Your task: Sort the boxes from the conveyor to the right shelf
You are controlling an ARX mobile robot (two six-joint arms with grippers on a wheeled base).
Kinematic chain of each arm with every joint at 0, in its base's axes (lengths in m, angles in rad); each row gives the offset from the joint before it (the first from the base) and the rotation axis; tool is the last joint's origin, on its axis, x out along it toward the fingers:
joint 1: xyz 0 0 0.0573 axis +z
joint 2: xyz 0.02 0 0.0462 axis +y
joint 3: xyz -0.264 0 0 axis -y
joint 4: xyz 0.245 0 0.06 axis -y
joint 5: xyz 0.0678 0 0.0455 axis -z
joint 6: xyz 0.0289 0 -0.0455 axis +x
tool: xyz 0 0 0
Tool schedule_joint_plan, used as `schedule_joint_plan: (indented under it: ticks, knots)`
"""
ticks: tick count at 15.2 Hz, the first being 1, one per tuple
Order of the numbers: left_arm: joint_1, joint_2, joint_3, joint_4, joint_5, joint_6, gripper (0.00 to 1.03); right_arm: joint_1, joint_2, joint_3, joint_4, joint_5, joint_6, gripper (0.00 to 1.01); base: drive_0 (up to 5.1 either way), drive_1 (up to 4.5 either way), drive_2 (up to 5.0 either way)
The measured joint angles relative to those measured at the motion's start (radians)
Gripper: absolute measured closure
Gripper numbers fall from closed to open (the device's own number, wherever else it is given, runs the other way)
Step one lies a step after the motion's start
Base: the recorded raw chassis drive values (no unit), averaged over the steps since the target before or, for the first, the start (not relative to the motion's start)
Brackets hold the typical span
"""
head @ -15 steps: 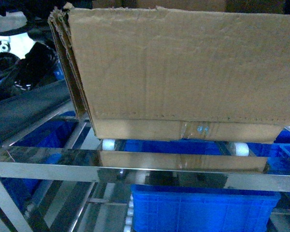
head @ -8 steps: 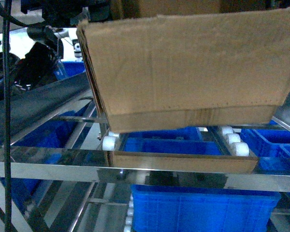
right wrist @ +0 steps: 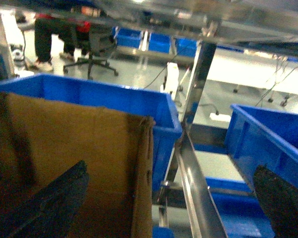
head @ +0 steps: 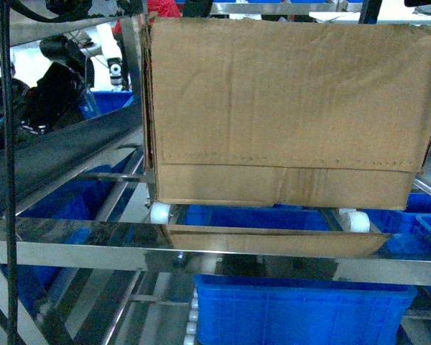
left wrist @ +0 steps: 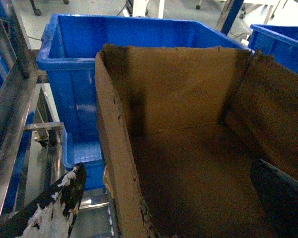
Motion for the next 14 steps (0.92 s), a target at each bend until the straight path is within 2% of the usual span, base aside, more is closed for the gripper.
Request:
schedule_joint_plan:
  ticks: [2,4,7,10,11,12,13,14]
  knots:
    - [-0.003,-0.027,-0.037,0.062,-0.019,-0.028,0.05,0.018,-0.045,-0.053,0.124,0.041,-0.003,0.03,0.0,0.00,0.0]
    - [-0.021,-0.082,-0.106,0.111,-0.043,-0.029,0.05,0.045,-0.098,-0.123,0.163,0.059,-0.020,0.03,0.0,0.00,0.0]
    - [-0.047,-0.206,-0.276,0.149,-0.045,-0.031,0.05,0.059,-0.182,-0.270,0.172,0.055,-0.027,0.03,0.0,0.00,0.0]
    - [-0.049,-0.280,-0.417,0.171,-0.045,-0.031,0.05,0.085,-0.306,-0.386,0.253,0.068,-0.027,0.03,0.0,0.00,0.0]
    - [-0.049,-0.315,-0.457,0.179,-0.040,-0.031,0.05,0.086,-0.348,-0.417,0.262,0.054,-0.028,0.03,0.0,0.00,0.0]
    - [-0.048,-0.418,-0.528,0.153,-0.034,-0.031,0.05,0.074,-0.426,-0.467,0.219,0.016,-0.028,0.03,0.0,0.00,0.0]
    - [-0.038,-0.512,-0.576,0.115,-0.016,-0.027,0.05,0.052,-0.499,-0.504,0.165,-0.014,-0.029,0.03,0.0,0.00,0.0]
    - [-0.014,-0.638,-0.629,0.040,0.015,-0.021,0.05,0.010,-0.595,-0.514,0.074,-0.042,-0.026,0.03,0.0,0.00,0.0]
